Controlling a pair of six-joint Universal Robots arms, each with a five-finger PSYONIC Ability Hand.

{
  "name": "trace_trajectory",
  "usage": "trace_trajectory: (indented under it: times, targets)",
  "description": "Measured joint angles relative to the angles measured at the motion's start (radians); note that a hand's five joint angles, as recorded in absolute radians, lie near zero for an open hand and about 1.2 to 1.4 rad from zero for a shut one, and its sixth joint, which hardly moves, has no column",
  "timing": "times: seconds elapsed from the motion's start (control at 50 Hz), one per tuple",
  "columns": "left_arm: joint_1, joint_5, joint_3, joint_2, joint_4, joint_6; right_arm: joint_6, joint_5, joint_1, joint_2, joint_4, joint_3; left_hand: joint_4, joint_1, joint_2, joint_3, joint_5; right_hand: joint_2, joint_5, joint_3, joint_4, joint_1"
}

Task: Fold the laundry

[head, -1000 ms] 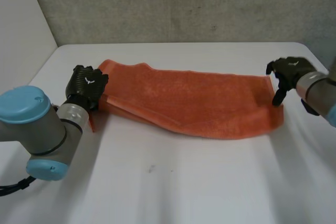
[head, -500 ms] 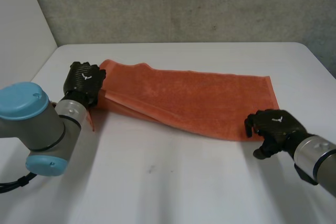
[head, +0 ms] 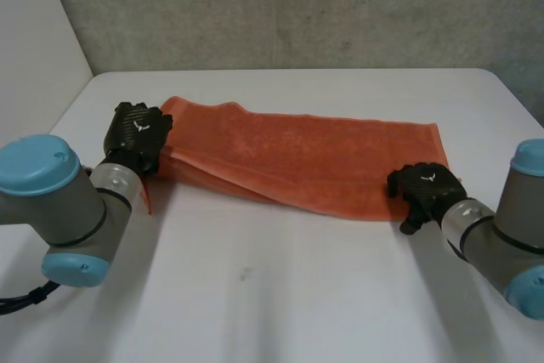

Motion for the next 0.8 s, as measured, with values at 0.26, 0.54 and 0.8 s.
trace_trajectory:
  times: [0.26,0.54,0.8]
  targets:
    - [0.000,0.002,-0.003,-0.002,0.000,0.000,0.004,0.025,0.033,0.122,0.012,-0.159,0.000,0.000,0.000,0.000,0.000,0.107,0.101,0.119,0.125,0.092]
    - [0.000,0.000,-0.003,-0.002,0.000,0.000,0.001,0.099,0.032,0.136,0.010,-0.214,0.000,0.000,0.000,0.000,0.000,0.539,0.524,0.556,0.570,0.416]
    - [-0.010,0.000,-0.051,0.019,-0.099,0.013,-0.185,0.109,0.019,0.009,0.410,-0.275,0.000,0.000,0.000,0.000,0.000,0.539,0.524,0.556,0.570,0.416]
